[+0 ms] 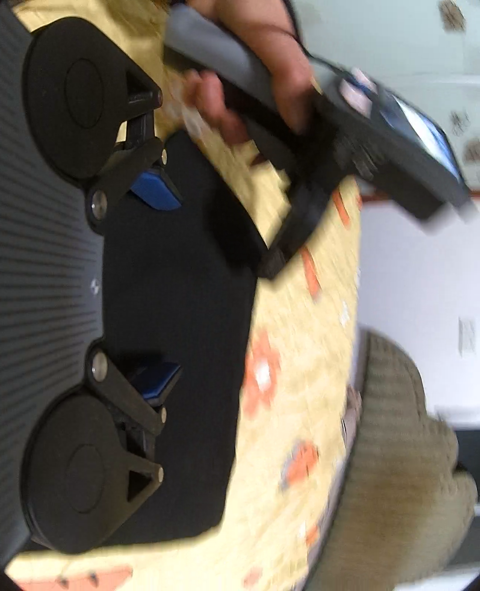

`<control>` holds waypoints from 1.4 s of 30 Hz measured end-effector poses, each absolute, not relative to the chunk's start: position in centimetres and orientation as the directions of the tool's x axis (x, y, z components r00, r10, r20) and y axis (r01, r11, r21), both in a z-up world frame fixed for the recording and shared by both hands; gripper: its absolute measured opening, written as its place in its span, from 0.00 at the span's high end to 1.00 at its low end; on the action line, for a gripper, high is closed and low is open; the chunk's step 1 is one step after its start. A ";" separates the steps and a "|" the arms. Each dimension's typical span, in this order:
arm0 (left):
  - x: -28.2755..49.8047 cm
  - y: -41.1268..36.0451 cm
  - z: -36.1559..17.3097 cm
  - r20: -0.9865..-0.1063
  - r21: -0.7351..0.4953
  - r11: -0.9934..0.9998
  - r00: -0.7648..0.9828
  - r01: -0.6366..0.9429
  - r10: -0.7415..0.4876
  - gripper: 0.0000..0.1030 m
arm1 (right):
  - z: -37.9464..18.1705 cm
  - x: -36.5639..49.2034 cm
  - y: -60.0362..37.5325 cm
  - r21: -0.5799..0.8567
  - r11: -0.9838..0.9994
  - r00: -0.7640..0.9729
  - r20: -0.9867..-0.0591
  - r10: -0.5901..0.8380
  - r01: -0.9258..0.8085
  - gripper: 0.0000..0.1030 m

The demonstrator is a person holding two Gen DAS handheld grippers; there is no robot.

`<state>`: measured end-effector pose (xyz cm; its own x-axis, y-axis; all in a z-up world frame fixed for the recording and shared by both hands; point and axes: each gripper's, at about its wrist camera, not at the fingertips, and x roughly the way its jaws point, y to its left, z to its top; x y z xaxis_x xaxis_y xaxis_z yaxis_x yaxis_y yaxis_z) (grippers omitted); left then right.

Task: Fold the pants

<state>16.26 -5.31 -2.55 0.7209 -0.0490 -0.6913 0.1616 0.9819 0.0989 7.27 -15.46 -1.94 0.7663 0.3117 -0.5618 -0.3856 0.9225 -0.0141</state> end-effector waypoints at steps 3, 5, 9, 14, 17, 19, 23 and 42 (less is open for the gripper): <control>15.3 -5.9 -1.6 -0.661 0.131 0.981 0.750 0.146 -0.024 0.72 | -1.3 8.4 -17.9 -0.068 0.963 0.821 -0.541 0.183 -0.260 0.13; 14.6 -6.5 -1.0 -0.642 0.143 0.977 0.766 0.159 -0.031 0.72 | -0.9 9.8 -19.8 -0.072 0.977 0.828 -0.546 0.130 -0.201 0.09; 14.2 -7.9 -1.5 -0.664 0.143 0.967 0.745 0.209 -0.063 0.71 | -0.5 13.2 -22.9 -0.024 0.990 0.811 -0.576 0.099 -0.138 0.00; 13.6 -8.7 -3.2 -0.655 0.214 0.953 0.755 0.216 -0.024 0.71 | -2.0 16.9 -25.2 -0.030 0.998 0.734 -0.679 0.025 -0.062 0.00; 13.5 -9.1 -3.3 -0.647 0.240 0.947 0.762 0.215 -0.009 0.70 | -2.8 16.9 -26.0 -0.026 0.999 0.726 -0.688 0.002 -0.027 0.00; 13.5 -9.1 -3.2 -0.646 0.238 0.949 0.763 0.207 -0.005 0.70 | -2.7 16.3 -26.2 -0.029 1.000 0.725 -0.688 -0.020 0.000 0.00; 13.3 -8.8 -3.3 -0.640 0.234 0.956 0.768 0.178 0.014 0.59 | -2.0 14.5 -25.8 -0.091 0.993 0.732 -0.671 -0.117 0.074 0.00; 11.5 -7.5 -3.4 -0.638 0.185 0.974 0.770 0.134 0.015 0.43 | -3.2 7.9 -25.2 -0.027 0.999 0.737 -0.674 -0.045 0.036 0.00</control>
<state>11.47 -7.53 -3.37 0.7697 0.0152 -0.6382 0.1342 0.9735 0.1850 7.93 -25.21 -3.23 0.7370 -0.0448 -0.6744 0.0360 0.9990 -0.0270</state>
